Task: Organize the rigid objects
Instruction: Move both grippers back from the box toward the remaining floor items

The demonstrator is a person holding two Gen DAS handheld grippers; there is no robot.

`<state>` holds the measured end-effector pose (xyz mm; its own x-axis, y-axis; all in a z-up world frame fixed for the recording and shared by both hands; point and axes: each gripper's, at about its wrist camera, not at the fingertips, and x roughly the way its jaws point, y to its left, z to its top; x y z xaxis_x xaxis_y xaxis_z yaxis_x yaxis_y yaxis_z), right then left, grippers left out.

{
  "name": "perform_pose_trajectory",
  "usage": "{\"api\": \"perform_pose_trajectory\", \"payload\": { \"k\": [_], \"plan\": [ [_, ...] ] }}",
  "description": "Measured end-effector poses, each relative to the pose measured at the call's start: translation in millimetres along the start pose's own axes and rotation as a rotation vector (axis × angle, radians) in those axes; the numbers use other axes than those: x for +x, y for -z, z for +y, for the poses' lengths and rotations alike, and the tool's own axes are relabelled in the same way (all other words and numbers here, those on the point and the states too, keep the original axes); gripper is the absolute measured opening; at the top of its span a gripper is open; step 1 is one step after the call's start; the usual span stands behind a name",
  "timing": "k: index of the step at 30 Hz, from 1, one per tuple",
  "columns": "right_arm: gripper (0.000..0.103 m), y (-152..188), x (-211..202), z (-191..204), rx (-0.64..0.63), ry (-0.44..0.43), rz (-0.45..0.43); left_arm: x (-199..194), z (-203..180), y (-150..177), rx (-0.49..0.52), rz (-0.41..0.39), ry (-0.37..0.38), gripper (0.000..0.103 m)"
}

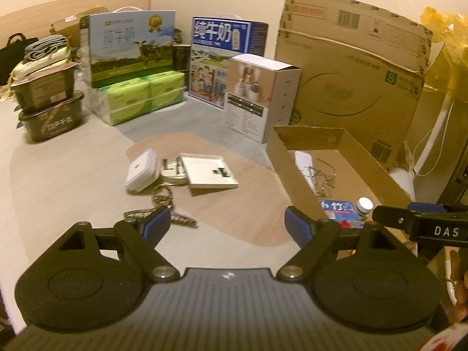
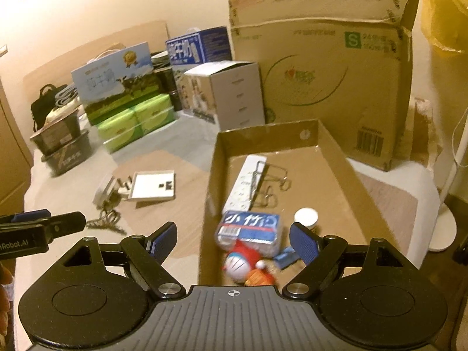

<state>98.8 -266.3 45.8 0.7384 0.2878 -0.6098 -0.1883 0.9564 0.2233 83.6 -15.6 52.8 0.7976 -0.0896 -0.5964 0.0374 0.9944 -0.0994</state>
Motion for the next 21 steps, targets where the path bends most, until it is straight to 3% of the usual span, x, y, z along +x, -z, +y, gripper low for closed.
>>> {"api": "perform_pose_trajectory", "payload": {
  "k": [21],
  "plan": [
    [0.084,9,5,48,-0.051,-0.092,-0.011,-14,57,12,-0.035,-0.006,-0.075,0.083]
  ]
}}
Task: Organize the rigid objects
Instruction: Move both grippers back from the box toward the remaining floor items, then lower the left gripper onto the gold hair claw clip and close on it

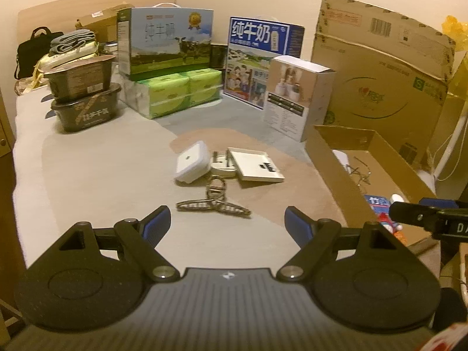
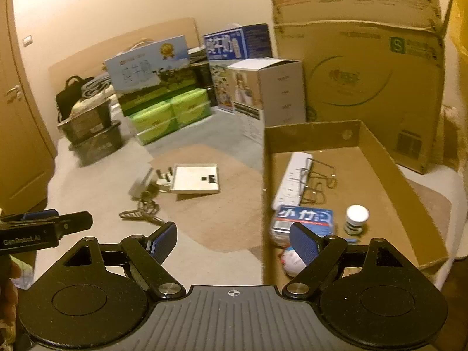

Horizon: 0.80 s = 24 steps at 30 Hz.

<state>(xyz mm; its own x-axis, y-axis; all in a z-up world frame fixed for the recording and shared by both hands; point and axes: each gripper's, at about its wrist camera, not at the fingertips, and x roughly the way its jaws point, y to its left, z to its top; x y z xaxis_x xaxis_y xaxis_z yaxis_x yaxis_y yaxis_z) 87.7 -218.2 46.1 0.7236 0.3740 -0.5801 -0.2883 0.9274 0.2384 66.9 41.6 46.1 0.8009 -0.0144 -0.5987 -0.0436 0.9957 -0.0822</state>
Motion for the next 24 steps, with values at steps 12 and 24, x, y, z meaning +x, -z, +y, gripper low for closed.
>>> {"api": "perform_pose_trajectory", "payload": {
  "k": [12,24],
  "plan": [
    [0.084,1,23,23,-0.043,-0.036,0.018,16,27,4,0.011,0.033,-0.031,0.083],
    [0.084,-7,60,34,-0.074,-0.049,0.025,60,35,-9,0.059,0.081,0.013,0.083]
  ]
}}
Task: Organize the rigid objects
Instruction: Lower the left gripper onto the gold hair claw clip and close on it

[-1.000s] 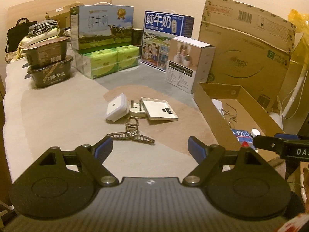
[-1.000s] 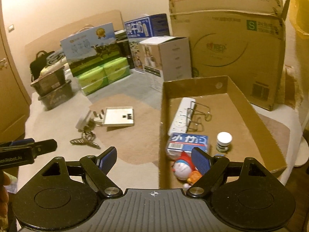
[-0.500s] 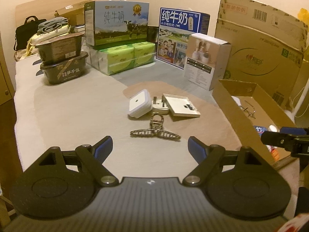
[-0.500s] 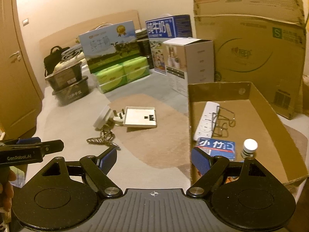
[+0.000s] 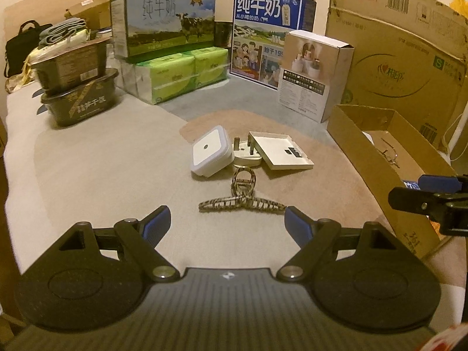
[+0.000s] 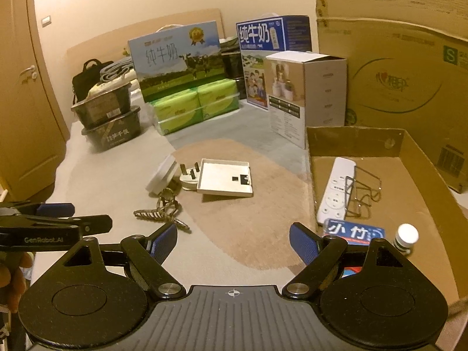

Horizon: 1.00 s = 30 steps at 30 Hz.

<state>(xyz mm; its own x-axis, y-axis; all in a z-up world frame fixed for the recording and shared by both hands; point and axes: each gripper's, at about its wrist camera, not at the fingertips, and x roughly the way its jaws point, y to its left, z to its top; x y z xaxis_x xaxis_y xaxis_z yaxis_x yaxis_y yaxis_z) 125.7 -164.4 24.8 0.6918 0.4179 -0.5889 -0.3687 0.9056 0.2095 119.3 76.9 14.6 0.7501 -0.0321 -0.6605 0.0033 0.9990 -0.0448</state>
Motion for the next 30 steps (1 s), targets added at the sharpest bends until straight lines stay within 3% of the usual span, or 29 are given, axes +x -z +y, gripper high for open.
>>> {"api": "perform_pose_trajectory", "payload": {
  "k": [8,14,25,30],
  "plan": [
    [0.084,-9,33,-6,0.001,0.004,-0.01,47,-3,-17,0.026,0.02,0.028,0.077],
    [0.083,-13,58,-11,-0.006,0.012,-0.016,83,-8,-25,0.058,0.052,0.058,0.064],
    [0.083,-17,91,-21,0.005,0.006,-0.005,132,-19,-30,0.146,0.154,0.075,0.027],
    [0.083,-20,97,-20,0.008,-0.008,0.004,128,-16,-27,0.136,0.144,0.078,0.026]
  ]
}}
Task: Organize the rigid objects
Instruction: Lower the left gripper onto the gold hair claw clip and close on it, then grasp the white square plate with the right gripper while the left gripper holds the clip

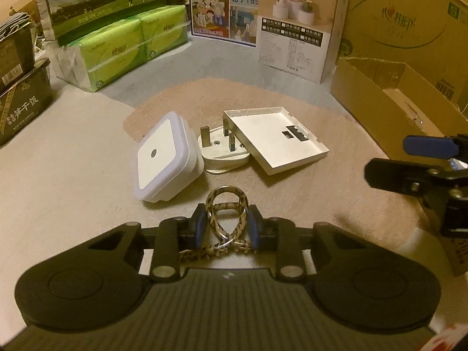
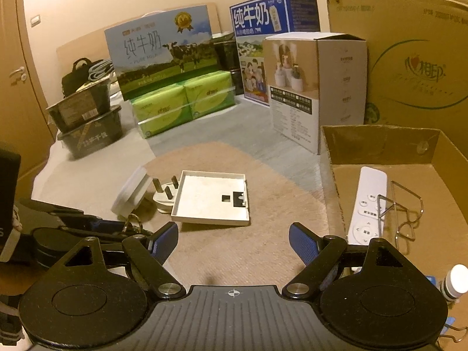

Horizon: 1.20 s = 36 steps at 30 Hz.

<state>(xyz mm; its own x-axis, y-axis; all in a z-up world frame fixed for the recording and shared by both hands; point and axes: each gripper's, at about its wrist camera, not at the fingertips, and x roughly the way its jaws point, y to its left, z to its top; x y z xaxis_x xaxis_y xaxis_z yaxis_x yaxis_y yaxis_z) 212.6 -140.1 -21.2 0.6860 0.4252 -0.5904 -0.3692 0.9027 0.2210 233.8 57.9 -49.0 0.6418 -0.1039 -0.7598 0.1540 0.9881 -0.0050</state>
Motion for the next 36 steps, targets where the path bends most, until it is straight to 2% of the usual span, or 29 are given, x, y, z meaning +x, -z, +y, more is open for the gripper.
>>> {"api": "perform_pose_trajectory", "payload": {
  "k": [6,13,22,27,32,36],
  "plan": [
    [0.083,-9,12,9,-0.027,-0.034,0.022,-17,12,2,-0.04,-0.058,-0.026,0.026],
    [0.084,-24,50,11,-0.039,-0.073,0.064,-27,23,-5,-0.053,-0.107,-0.032,0.026],
    [0.088,-34,98,4,0.011,-0.098,0.158,-28,27,-2,-0.063,-0.125,-0.015,0.026],
    [0.089,-32,115,6,-0.029,-0.079,0.196,-25,29,3,-0.077,-0.12,-0.009,0.026],
    [0.088,-31,114,6,-0.035,-0.067,0.199,-27,29,8,-0.088,-0.116,-0.006,0.026],
    [0.088,-23,92,12,-0.063,-0.015,0.186,-36,24,14,-0.09,-0.119,-0.006,0.026]
  ]
}}
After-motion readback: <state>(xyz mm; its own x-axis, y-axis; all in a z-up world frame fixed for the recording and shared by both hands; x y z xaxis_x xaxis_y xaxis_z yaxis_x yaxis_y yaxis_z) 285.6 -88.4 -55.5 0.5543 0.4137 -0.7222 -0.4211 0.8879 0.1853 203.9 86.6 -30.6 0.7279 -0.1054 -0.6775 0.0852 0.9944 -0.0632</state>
